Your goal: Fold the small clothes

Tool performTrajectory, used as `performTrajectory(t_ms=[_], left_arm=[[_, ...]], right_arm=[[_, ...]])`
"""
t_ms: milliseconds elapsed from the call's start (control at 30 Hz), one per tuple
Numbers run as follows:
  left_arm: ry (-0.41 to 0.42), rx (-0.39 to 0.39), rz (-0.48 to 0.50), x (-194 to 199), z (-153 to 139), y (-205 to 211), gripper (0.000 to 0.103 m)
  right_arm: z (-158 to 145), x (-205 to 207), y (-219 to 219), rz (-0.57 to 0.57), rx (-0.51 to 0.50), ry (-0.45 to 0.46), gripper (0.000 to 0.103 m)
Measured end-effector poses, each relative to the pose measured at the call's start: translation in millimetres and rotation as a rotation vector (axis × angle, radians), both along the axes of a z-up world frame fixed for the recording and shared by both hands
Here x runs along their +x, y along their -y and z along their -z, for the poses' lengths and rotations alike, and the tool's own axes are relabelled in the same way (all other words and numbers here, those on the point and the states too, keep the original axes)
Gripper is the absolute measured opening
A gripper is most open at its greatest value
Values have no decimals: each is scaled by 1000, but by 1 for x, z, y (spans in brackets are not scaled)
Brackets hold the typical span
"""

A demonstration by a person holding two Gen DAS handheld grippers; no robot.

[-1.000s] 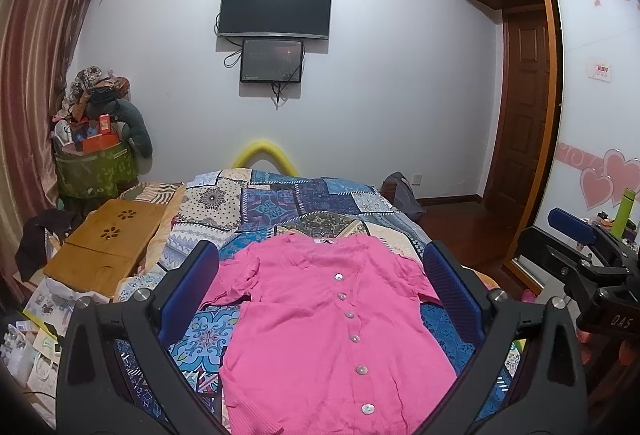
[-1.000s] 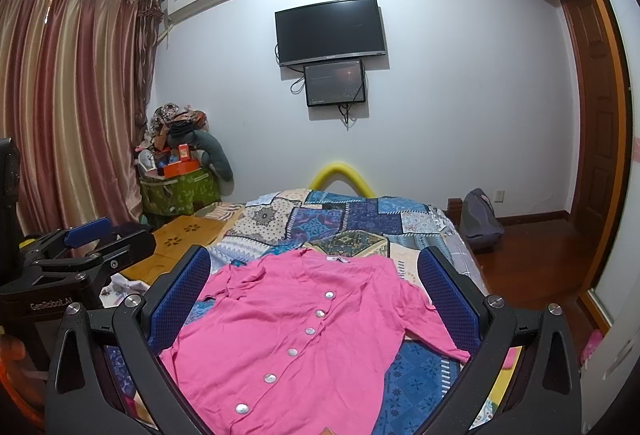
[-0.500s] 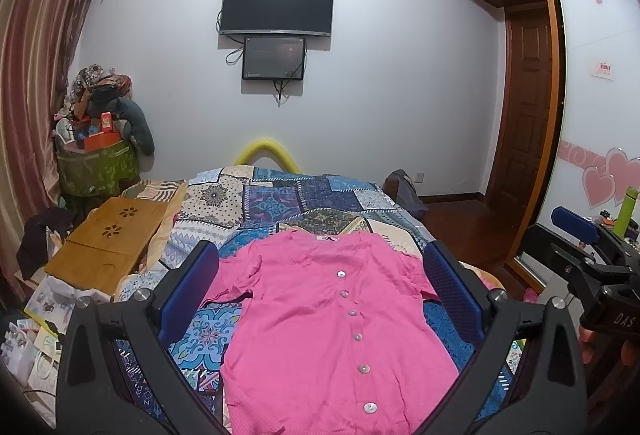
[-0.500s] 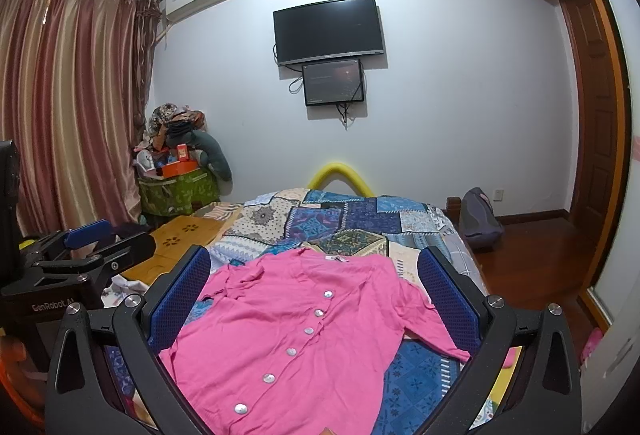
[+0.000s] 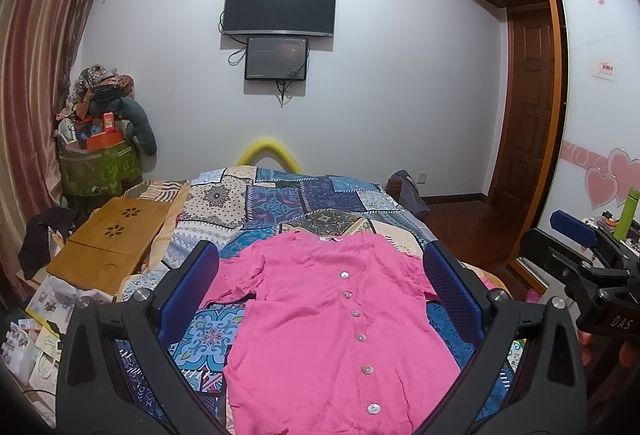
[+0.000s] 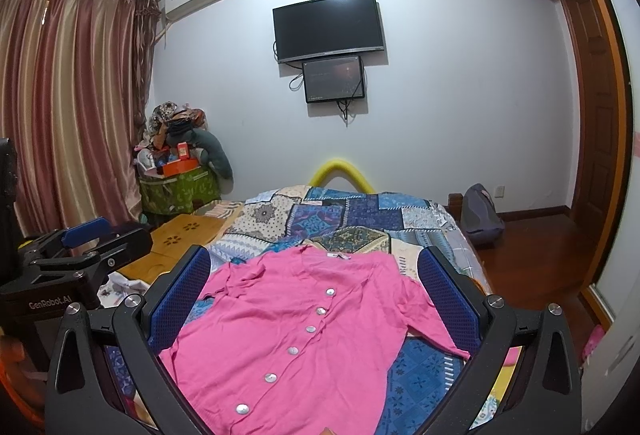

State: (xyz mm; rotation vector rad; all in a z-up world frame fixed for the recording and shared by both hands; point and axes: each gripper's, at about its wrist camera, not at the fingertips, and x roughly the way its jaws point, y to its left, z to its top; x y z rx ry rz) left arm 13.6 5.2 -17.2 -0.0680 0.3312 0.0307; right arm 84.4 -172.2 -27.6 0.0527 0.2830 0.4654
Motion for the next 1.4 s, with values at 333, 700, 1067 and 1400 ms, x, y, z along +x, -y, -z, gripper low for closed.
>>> performTrajectory(t_ms=[333, 700, 1067, 1400], left_arm=[[4, 1, -3, 1, -1, 0, 103], [-26, -7, -32, 19, 7, -14, 103], [-207, -6, -133, 94, 53, -87, 103], [-489, -54, -274, 198, 118, -184, 103]], right_arm=[[2, 2, 0, -1, -2, -3, 103], [11, 16, -6, 15, -21, -29, 103], [31, 74, -21, -6, -49, -102, 103], [48, 139, -55, -88, -133, -149, 99]])
